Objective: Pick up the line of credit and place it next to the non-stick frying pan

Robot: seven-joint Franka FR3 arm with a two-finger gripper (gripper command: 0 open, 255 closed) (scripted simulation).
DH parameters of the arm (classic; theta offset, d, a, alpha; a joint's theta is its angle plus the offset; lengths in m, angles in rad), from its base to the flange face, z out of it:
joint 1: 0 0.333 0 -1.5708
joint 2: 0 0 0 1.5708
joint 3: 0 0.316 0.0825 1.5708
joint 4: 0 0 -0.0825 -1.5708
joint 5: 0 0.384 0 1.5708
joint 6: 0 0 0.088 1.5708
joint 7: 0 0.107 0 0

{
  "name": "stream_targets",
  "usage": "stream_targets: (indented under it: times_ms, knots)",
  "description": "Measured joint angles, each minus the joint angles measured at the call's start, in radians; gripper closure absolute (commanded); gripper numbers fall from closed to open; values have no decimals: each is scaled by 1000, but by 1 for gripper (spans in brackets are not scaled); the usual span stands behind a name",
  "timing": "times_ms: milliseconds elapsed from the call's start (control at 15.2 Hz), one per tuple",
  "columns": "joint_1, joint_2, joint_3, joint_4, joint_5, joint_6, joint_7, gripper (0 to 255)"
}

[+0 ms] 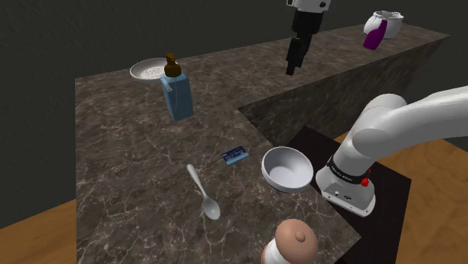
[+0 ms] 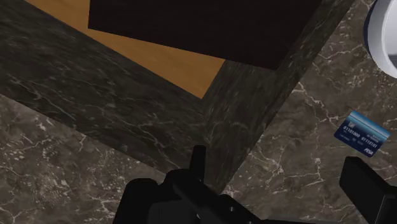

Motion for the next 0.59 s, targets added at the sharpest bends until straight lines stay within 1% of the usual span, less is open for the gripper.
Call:
stream_targets:
  times_ms: [66,198,594]
  knots:
    - [0,0,0,0,0,0,0,0]
    - [23,-13,0,-45,15,54,-36,0]
    - [142,-39,-9,-227,92,322,-223,0]
